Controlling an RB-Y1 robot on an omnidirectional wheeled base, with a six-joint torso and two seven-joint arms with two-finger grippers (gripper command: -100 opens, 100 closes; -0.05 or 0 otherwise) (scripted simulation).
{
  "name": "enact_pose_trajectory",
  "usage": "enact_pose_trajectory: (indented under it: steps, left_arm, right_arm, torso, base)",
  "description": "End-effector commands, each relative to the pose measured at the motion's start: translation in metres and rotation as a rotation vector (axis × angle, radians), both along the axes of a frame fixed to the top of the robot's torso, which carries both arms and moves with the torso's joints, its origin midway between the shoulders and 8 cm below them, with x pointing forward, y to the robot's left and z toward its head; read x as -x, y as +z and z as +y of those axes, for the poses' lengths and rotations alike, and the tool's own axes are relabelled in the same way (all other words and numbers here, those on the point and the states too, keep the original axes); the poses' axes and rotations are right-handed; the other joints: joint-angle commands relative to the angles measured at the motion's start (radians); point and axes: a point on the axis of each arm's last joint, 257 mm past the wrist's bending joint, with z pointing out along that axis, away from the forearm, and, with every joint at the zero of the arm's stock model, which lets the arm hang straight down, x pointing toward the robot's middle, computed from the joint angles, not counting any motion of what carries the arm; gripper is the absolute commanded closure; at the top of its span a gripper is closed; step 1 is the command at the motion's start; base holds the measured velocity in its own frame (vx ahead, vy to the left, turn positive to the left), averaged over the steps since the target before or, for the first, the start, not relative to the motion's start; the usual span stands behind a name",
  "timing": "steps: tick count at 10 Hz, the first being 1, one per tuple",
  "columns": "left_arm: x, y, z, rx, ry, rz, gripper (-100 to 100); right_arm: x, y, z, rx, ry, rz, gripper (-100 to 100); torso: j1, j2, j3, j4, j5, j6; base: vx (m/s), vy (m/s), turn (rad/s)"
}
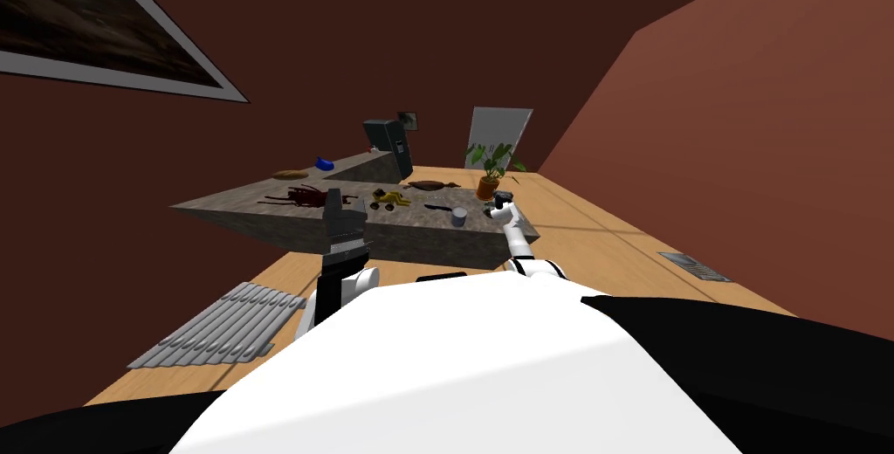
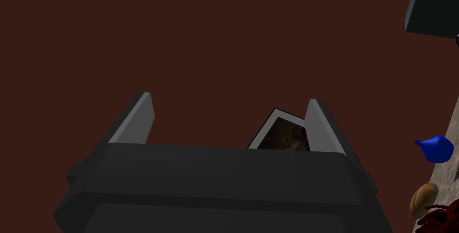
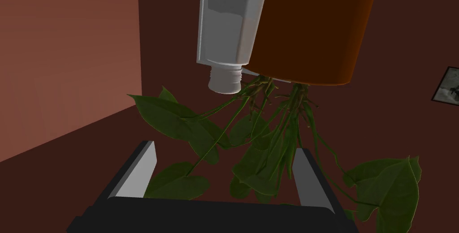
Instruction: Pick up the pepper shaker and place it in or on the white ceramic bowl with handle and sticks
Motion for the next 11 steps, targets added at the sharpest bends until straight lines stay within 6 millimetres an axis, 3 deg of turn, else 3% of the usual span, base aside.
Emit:
enact_pose_trajectory:
  steps: [1,4,5,6,11]
  left_arm:
    - [0.000,0.000,0.000,0.000,0.000,0.000,0]
    - [0.000,0.000,0.000,0.000,0.000,0.000,0]
    - [0.000,0.000,0.000,0.000,0.000,0.000,0]
    - [0.000,0.000,0.000,0.000,0.000,0.000,0]
    - [0.000,0.000,0.000,0.000,0.000,0.000,0]
  right_arm:
    - [-0.003,0.010,0.001,0.000,-0.009,0.001,-100]
    - [-0.009,0.027,0.003,-0.001,-0.022,0.001,-100]
    - [-0.008,0.023,0.002,0.000,-0.019,0.000,-100]
    - [-0.008,0.023,0.002,0.000,-0.020,0.001,0]
    - [-0.008,0.023,0.002,0.000,-0.020,0.001,0]
  torso:
    - [0.000,0.000,0.000,0.000,0.000,0.000]
    - [0.000,0.000,0.000,0.000,0.000,0.000]
    - [0.000,0.000,0.000,0.000,0.000,0.000]
    - [0.001,-0.001,-0.001,0.000,0.000,0.000]
    - [0.002,-0.004,-0.002,-0.001,0.000,0.000]
  base:
    - [-0.061,-0.035,0.041]
    - [-0.050,-0.031,0.056]
    - [-0.023,-0.015,0.013]
    - [0.000,0.000,0.000]
    - [0.000,0.000,0.000]
